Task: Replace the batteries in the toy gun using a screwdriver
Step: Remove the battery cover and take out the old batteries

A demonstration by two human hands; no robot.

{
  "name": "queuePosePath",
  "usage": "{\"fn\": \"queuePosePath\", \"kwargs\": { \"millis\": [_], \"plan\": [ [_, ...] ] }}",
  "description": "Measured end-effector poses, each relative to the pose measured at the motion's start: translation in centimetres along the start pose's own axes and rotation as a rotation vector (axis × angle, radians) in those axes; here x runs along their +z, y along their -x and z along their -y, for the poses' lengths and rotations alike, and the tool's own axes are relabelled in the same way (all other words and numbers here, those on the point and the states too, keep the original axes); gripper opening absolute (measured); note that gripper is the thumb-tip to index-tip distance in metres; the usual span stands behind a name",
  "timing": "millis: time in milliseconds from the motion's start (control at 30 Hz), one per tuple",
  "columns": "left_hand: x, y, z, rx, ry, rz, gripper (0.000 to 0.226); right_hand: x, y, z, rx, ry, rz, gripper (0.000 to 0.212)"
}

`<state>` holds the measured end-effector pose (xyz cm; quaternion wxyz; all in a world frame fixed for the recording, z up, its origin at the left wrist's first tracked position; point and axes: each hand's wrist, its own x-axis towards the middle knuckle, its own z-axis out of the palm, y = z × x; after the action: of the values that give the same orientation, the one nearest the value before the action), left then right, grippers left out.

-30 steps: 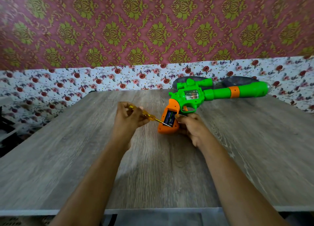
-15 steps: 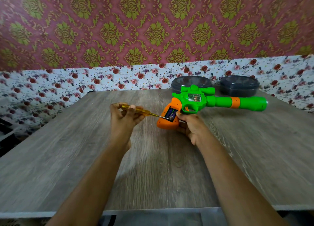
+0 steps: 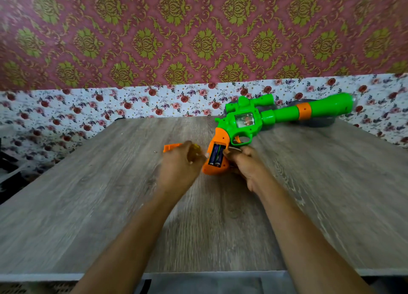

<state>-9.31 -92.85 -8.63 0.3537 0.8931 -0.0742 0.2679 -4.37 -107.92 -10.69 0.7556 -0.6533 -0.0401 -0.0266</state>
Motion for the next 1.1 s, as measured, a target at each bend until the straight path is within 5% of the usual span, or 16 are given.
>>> {"fn": "queuePosePath", "kwargs": {
  "millis": [267, 367, 533, 1100],
  "plan": [
    [0.8, -0.3, 0.9, 0.055, -0.041, 0.078, 0.017, 1.0, 0.4, 0.0, -0.101, 0.034, 0.085, 0.029],
    [0.7, -0.3, 0.6, 0.242, -0.337, 0.055, 0.021, 1.0, 0.3, 0.0, -0.115, 0.082, 0.106, 0.031],
    [0.6, -0.1, 0.1, 0.513, -0.451, -0.047, 0.039, 0.7, 0.3, 0.4, -0.103, 0.001, 0.101, 0.024],
    [1.0, 0.3, -0.2, 0.371, -0.161, -0.037, 0.027, 0.6, -0.1, -0.1, -0.044, -0.046, 0.035, 0.013]
  ]
}}
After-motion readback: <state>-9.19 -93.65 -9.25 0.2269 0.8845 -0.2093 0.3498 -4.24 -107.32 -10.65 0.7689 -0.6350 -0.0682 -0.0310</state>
